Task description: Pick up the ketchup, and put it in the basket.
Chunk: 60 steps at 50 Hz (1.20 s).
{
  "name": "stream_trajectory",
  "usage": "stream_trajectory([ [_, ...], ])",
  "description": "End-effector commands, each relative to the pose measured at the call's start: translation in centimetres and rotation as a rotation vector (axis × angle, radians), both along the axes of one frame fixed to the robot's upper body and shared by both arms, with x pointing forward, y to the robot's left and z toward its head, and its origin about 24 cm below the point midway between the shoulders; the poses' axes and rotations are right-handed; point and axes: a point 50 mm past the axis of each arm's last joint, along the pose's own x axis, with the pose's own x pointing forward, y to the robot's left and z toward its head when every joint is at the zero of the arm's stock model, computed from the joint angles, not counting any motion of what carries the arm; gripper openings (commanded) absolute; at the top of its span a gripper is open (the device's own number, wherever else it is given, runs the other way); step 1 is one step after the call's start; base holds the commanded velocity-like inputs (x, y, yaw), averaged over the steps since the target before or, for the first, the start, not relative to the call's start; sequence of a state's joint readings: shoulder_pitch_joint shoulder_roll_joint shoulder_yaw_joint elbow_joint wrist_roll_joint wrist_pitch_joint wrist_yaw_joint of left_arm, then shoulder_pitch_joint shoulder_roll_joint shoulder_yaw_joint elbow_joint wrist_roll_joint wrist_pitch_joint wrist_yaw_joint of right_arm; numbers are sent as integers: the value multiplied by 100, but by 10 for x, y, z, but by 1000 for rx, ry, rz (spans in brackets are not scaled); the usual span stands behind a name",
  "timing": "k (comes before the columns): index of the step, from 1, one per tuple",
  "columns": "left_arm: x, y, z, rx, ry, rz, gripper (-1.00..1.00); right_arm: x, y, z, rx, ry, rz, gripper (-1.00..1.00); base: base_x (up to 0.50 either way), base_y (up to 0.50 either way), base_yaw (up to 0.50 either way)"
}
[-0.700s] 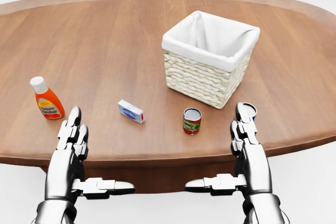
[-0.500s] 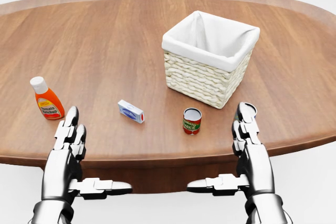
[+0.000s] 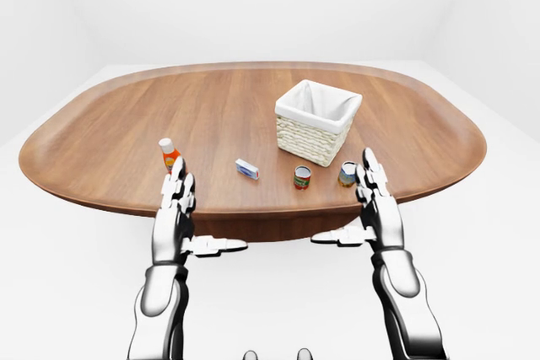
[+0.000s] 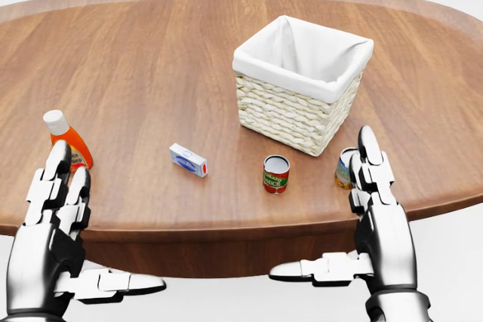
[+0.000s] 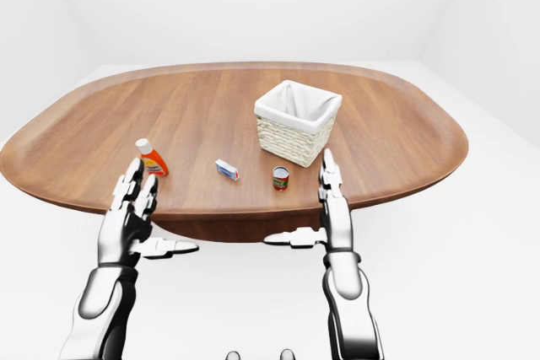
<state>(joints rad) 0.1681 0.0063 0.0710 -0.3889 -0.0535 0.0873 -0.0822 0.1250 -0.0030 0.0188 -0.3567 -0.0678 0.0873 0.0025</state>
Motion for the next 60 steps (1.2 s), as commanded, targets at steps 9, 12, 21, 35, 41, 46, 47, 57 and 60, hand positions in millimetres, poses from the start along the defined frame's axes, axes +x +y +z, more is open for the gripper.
stream_trajectory([
  [9,-11,11,20,-48,-95,19,100,-10,1,15,-19,-64,-1,100,30,0,0],
  [12,-12,11,21,-53,-99,19,100,-10,1,15,-23,-63,-3,100,50,0,0],
  [21,-13,13,25,-57,-116,23,100,-9,1,13,-26,-54,-5,100,50,0,0],
  [35,-13,13,27,-55,-127,26,100,-9,-1,13,-32,-56,-16,100,50,0,0],
  [41,-14,13,27,-52,-127,25,100,-8,-2,12,-26,-52,-29,100,17,0,0],
  [46,-14,13,27,-51,-122,23,100,-9,-2,13,-23,-55,-24,100,0,0,0],
  [47,-14,13,27,-53,-125,22,100,-9,-2,14,-28,-58,-25,100,0,0,0],
  [57,-16,12,28,-48,-128,13,100,-13,0,15,-44,-64,-19,100,0,33,0],
  [60,-16,12,28,-48,-128,13,100,-12,0,14,-45,-57,-17,100,0,50,0],
])
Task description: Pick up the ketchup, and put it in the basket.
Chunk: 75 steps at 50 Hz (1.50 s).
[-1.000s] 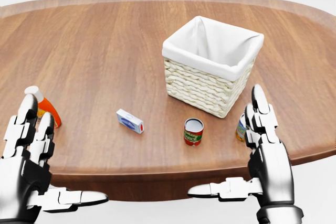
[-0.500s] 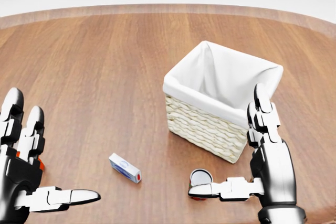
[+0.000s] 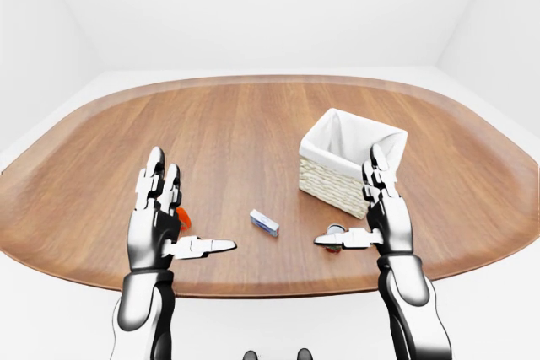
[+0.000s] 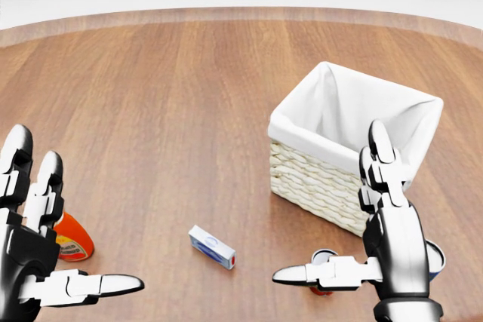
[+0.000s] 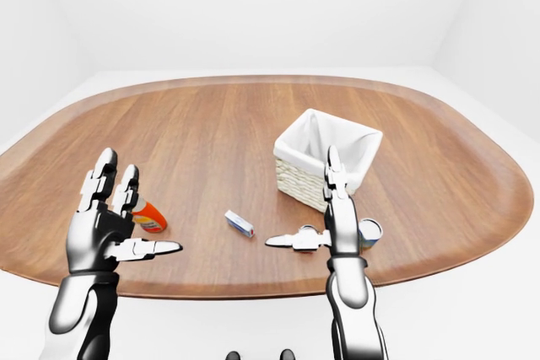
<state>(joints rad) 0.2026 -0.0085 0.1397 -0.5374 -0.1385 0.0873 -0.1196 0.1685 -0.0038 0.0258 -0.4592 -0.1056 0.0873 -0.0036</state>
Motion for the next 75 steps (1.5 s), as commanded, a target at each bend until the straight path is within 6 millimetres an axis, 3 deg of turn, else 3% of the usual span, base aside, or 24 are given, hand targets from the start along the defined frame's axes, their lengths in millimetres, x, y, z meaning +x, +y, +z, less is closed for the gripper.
stream_trajectory([
  [1,-1,0,0,6,0,-2,100,-1,2,0,-8,2,5,100,0,50,0],
  [16,3,1,-3,6,13,8,100,5,0,-4,-38,13,-49,100,0,49,0],
  [29,3,0,-1,11,7,7,100,2,1,0,20,-3,-2,100,0,0,0],
  [52,3,1,-1,6,6,16,100,4,-4,2,50,-17,-42,100,50,0,0],
  [75,-2,0,-7,41,39,20,100,10,-6,-9,41,34,-39,100,0,0,0],
])
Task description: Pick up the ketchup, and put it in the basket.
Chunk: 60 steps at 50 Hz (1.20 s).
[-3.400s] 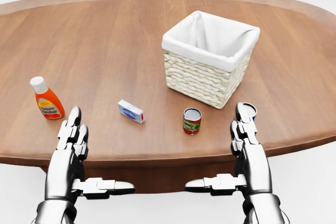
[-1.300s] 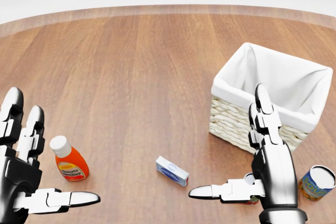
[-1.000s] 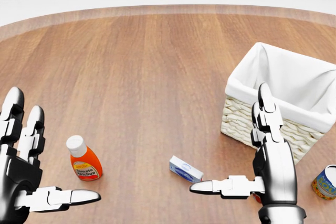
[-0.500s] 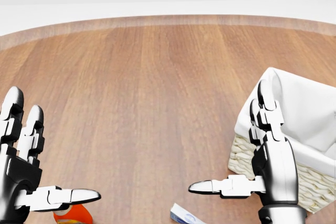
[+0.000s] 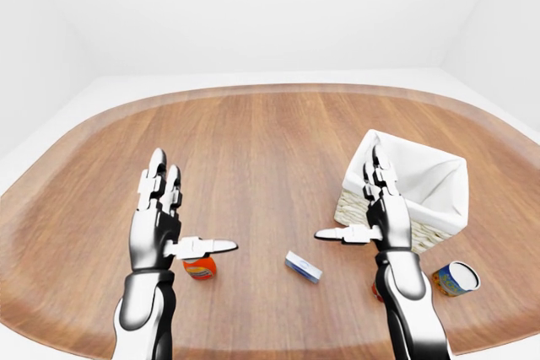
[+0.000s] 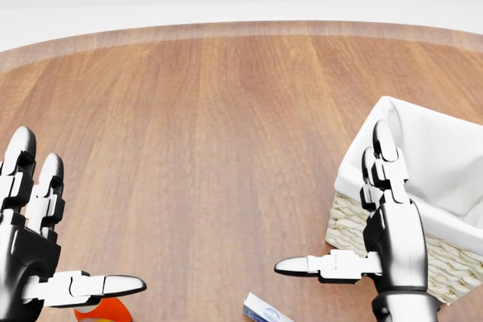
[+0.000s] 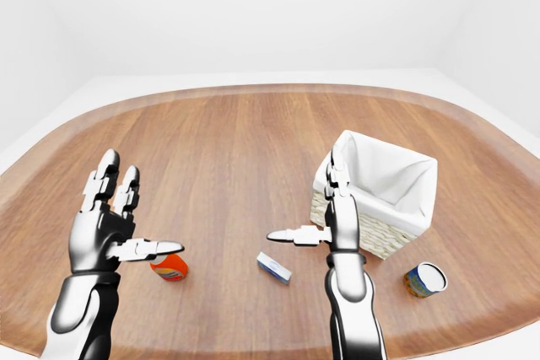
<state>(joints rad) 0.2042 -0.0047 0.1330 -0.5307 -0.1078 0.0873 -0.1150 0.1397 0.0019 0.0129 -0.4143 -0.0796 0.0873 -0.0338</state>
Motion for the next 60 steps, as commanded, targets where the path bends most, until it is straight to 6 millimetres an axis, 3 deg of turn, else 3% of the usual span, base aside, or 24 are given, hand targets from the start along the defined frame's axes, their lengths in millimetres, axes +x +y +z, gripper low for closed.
stream_trajectory([
  [1,-2,1,-9,22,45,14,100,3,-4,-5,5,22,-11,100,0,0,0],
  [6,-4,4,-35,40,167,30,100,8,-10,-11,14,47,-25,100,0,0,0],
  [25,-14,25,-67,108,223,113,100,6,-7,-8,8,35,-18,100,0,0,0],
  [31,-14,44,-91,104,330,170,100,8,-4,-12,4,52,-11,100,0,0,0],
  [38,-13,49,-102,99,374,182,100,8,-2,-13,2,55,-4,100,0,0,0],
  [42,-9,49,-117,96,441,187,100,9,-2,-13,0,56,-1,100,0,0,0],
  [43,2,53,-181,95,744,221,100,9,0,-12,-3,52,0,100,0,0,0],
  [44,2,54,-191,97,797,226,100,8,0,-12,-3,51,1,100,0,0,0],
  [60,2,54,-198,119,846,229,100,8,0,-12,-4,53,4,100,0,0,0],
])
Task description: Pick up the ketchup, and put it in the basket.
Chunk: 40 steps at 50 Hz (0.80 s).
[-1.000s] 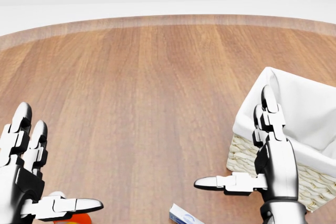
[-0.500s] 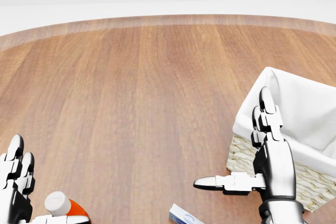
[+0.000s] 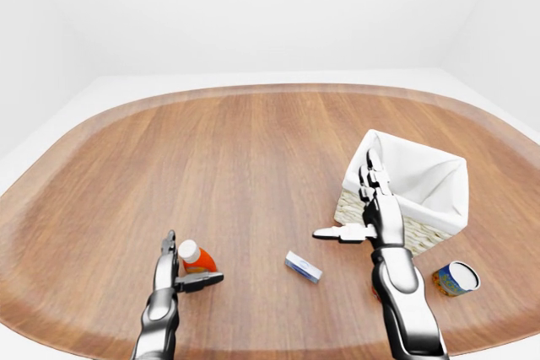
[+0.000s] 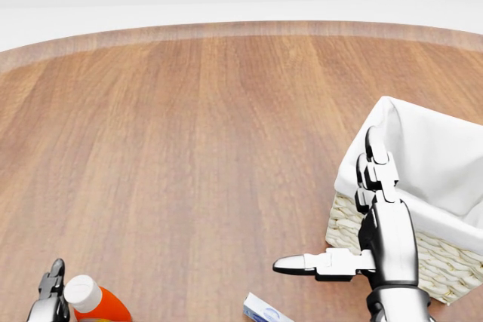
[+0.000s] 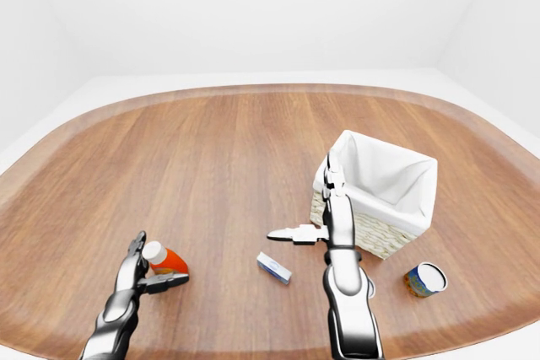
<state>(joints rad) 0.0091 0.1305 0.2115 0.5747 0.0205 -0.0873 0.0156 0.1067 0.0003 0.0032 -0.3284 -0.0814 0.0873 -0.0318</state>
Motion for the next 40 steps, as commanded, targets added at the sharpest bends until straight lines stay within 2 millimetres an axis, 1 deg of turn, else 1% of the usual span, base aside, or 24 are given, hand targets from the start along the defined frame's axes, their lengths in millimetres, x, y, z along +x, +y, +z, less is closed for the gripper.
stream_trajectory([
  [1,-1,3,-17,19,105,18,100,0,1,0,-2,-1,3,100,0,0,0],
  [8,-1,2,-14,22,85,16,100,0,0,-1,-2,4,2,100,0,0,0],
  [9,-3,4,-14,24,87,29,-100,1,1,-1,-4,5,3,100,0,0,0],
  [13,-3,3,-15,14,91,23,-100,2,1,-3,-4,7,3,100,0,0,0],
  [14,-5,3,-21,9,124,28,-100,2,1,-3,-5,8,5,100,0,0,0],
  [16,-6,3,-24,9,144,30,-100,2,2,-3,-6,10,6,100,0,0,0],
  [17,-4,3,-19,19,115,25,-100,2,2,-3,-6,11,8,100,0,0,0],
  [19,-4,3,-16,20,98,23,-100,3,2,-4,-9,13,7,100,0,0,0],
  [25,-4,2,-18,22,111,21,-100,2,2,-4,-10,13,10,100,0,0,0],
  [28,-1,1,-12,30,72,14,-100,2,4,-5,-14,16,14,100,0,0,0],
  [31,7,-2,4,28,-13,0,-100,2,4,-5,-13,15,13,100,0,0,0],
  [35,17,-12,30,46,-145,-43,-100,2,4,-4,-13,14,15,100,0,0,0],
  [36,21,-15,42,57,-203,-57,-100,2,4,-5,-13,14,14,100,0,0,0],
  [39,26,-23,64,68,-302,-84,-100,2,4,-5,-14,13,14,100,0,0,0],
  [40,26,-23,65,68,-305,-85,-100,2,4,-5,-14,13,14,100,0,0,0],
])
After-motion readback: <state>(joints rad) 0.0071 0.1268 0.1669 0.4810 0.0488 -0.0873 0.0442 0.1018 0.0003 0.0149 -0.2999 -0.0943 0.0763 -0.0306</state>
